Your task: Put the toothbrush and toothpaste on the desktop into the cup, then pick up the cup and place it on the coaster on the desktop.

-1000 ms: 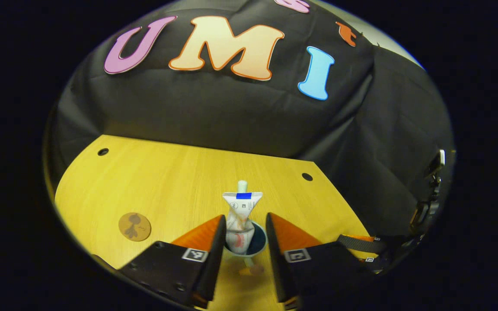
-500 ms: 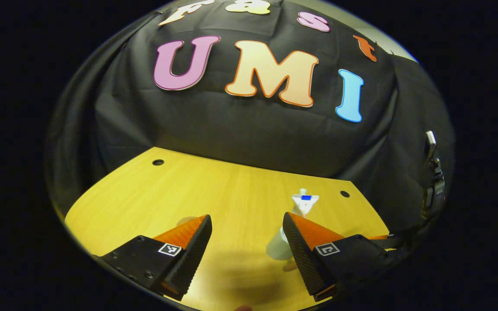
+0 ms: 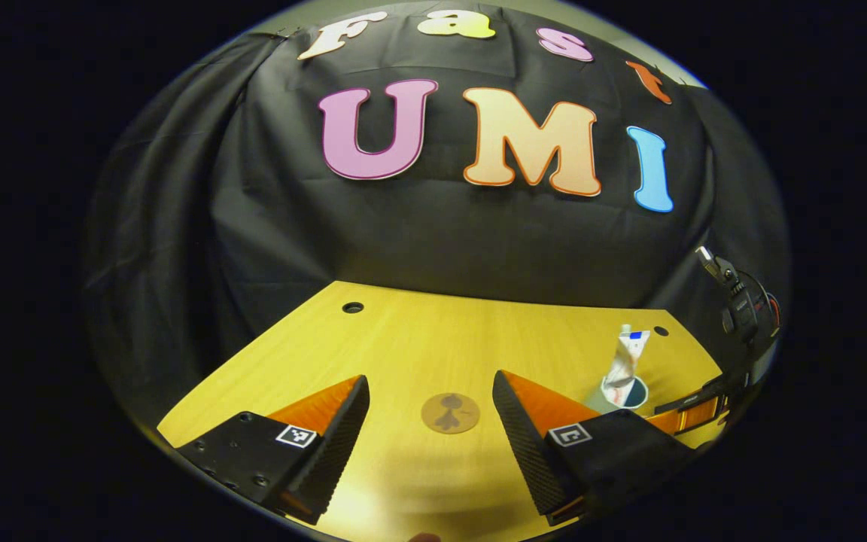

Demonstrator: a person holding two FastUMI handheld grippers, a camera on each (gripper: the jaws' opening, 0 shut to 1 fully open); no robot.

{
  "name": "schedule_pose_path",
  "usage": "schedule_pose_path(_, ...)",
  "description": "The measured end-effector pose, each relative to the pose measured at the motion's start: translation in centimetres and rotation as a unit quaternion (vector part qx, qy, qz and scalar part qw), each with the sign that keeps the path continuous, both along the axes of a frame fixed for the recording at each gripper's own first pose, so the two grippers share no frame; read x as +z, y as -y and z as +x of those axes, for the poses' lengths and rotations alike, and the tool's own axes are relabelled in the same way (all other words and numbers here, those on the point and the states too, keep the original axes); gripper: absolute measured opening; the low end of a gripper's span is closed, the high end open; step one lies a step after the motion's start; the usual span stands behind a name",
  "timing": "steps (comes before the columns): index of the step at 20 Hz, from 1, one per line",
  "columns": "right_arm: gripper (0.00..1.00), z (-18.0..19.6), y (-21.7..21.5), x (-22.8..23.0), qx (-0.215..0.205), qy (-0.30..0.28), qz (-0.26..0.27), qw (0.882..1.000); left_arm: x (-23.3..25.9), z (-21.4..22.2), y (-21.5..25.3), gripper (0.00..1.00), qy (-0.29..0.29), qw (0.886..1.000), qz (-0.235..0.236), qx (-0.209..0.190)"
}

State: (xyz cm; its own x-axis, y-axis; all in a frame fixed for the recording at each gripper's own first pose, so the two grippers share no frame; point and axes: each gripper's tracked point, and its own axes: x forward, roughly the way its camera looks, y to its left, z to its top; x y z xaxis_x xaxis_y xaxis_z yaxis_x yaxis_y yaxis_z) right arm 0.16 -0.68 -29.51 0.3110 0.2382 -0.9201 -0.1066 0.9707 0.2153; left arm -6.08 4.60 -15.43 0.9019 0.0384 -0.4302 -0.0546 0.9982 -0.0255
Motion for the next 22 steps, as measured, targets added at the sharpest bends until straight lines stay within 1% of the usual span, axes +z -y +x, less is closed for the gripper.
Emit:
schedule_pose_path(1, 0.99, 0.3, -0.4, -0.3, 0.002, -0.010, -0.004, 1.000, 0.0, -0.1, -0.9, 0.95, 0.000, 1.000, 0.002, 0.004)
schedule_pose_path(4, 0.98, 1.3, -1.3, -1.2, 0.011, -0.027, -0.020, 0.999, -0.1, -0.4, -3.1, 0.95, 0.001, 1.000, 0.005, 0.015)
schedule_pose_path(5, 0.98, 1.6, -1.5, -1.5, 0.015, -0.031, -0.027, 0.999, -0.3, -0.5, -3.7, 0.95, -0.001, 1.000, 0.006, 0.018)
schedule_pose_path(6, 0.92, 1.8, -1.7, -2.0, 0.021, -0.035, -0.037, 0.998, -0.3, -0.6, -4.1, 0.95, -0.002, 1.000, 0.007, 0.021)
schedule_pose_path(7, 0.97, 1.7, -1.5, -2.4, 0.028, -0.041, -0.048, 0.998, -0.5, -0.6, -4.4, 0.95, -0.005, 1.000, 0.006, 0.023)
schedule_pose_path(9, 0.96, 1.7, -1.4, -3.0, 0.032, -0.053, -0.062, 0.996, -0.7, -0.9, -5.7, 0.95, -0.007, 1.000, 0.005, 0.027)
schedule_pose_path(10, 0.95, 1.7, -1.1, -3.4, 0.031, -0.056, -0.067, 0.996, -0.8, -1.0, -6.1, 0.95, -0.007, 1.000, 0.005, 0.028)
schedule_pose_path(11, 0.88, 1.9, -0.9, -3.7, 0.031, -0.058, -0.074, 0.995, -0.8, -1.0, -6.6, 0.95, -0.008, 1.000, 0.006, 0.030)
schedule_pose_path(12, 0.90, 2.0, -0.4, -3.8, 0.031, -0.059, -0.081, 0.994, -0.9, -1.0, -6.8, 0.95, -0.007, 1.000, 0.005, 0.029)
schedule_pose_path(13, 0.77, 1.9, -0.2, -3.8, 0.028, -0.065, -0.078, 0.994, -0.9, -0.9, -7.0, 0.95, -0.008, 1.000, 0.003, 0.027)
schedule_pose_path(14, 0.68, 1.7, -0.4, -3.9, 0.023, -0.074, -0.075, 0.994, -1.0, -0.9, -7.2, 0.95, -0.009, 1.000, 0.003, 0.025)
schedule_pose_path(15, 0.63, 1.5, -0.4, -4.0, 0.024, -0.078, -0.074, 0.994, -1.0, -0.8, -7.4, 0.95, -0.009, 1.000, 0.003, 0.024)
schedule_pose_path(19, 0.32, 1.2, -1.0, -4.3, 0.044, -0.085, -0.083, 0.992, -1.1, -0.4, -8.0, 0.95, -0.009, 1.000, -0.005, 0.021)
schedule_pose_path(20, 0.32, 1.1, -1.0, -4.2, 0.047, -0.082, -0.089, 0.992, -1.2, -0.3, -8.2, 0.95, -0.010, 1.000, -0.007, 0.020)
schedule_pose_path(21, 0.24, 1.2, -1.0, -4.1, 0.048, -0.080, -0.091, 0.992, -1.3, -0.2, -8.3, 0.95, -0.010, 1.000, -0.007, 0.019)
schedule_pose_path(22, 0.28, 1.1, -1.2, -4.1, 0.046, -0.078, -0.089, 0.992, -1.2, -0.1, -8.6, 0.95, -0.009, 1.000, -0.006, 0.018)
